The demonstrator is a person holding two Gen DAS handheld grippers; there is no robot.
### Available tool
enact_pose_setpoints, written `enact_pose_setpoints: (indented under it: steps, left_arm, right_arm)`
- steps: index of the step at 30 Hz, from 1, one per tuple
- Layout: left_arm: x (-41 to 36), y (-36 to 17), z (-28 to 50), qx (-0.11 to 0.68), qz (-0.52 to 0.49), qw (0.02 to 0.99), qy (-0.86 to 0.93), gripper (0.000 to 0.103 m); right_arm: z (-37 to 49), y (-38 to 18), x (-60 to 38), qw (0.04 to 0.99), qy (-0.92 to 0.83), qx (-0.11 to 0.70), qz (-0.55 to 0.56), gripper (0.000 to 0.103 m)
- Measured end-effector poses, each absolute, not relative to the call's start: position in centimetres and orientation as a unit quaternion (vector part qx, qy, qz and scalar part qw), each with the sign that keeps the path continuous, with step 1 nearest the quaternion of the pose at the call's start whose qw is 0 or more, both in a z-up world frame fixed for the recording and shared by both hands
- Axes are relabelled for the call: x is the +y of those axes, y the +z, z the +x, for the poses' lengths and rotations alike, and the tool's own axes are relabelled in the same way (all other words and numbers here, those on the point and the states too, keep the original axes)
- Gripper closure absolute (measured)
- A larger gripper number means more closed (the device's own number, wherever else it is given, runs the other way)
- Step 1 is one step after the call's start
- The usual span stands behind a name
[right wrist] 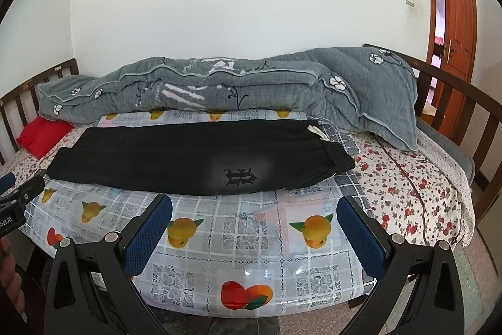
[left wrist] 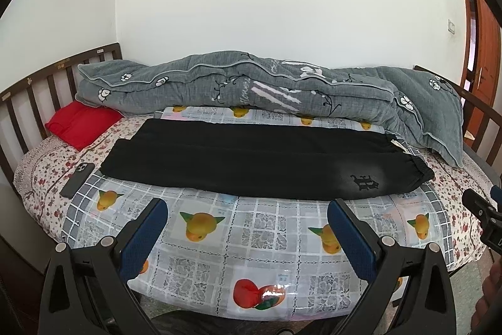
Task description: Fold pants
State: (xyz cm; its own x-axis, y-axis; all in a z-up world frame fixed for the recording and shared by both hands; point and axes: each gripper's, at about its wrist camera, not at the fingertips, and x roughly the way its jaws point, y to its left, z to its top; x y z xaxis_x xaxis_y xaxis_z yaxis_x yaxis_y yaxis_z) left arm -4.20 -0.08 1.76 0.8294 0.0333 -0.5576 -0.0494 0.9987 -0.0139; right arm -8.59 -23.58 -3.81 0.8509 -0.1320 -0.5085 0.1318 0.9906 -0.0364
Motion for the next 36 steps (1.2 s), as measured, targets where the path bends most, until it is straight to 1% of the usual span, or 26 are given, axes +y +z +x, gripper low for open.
enact_pose_setpoints:
  steps: [24,31,36]
  left_arm:
    - [-0.1,1.2,-1.0,0.289,-0.007,0.957,0.018,0.001]
    - [0.6,-1.1,1.7,0.306,-0.020,0.952,0.013,0.000]
    - [2.3,-4.6,4.6,0.330,-0.042,0.943,0.022,0.000]
  right_arm:
    - [-6.2,-4.5,-22.8,0.963,-0.085,0.256,-0.024,0.000]
    - [-3.9,-5.8,-23.1,0.962,-0.080,0.262,-0.022,0.000]
    - [-0.8,-8.8,-23.0,0.954,-0.079,0.288,-0.027,0.000]
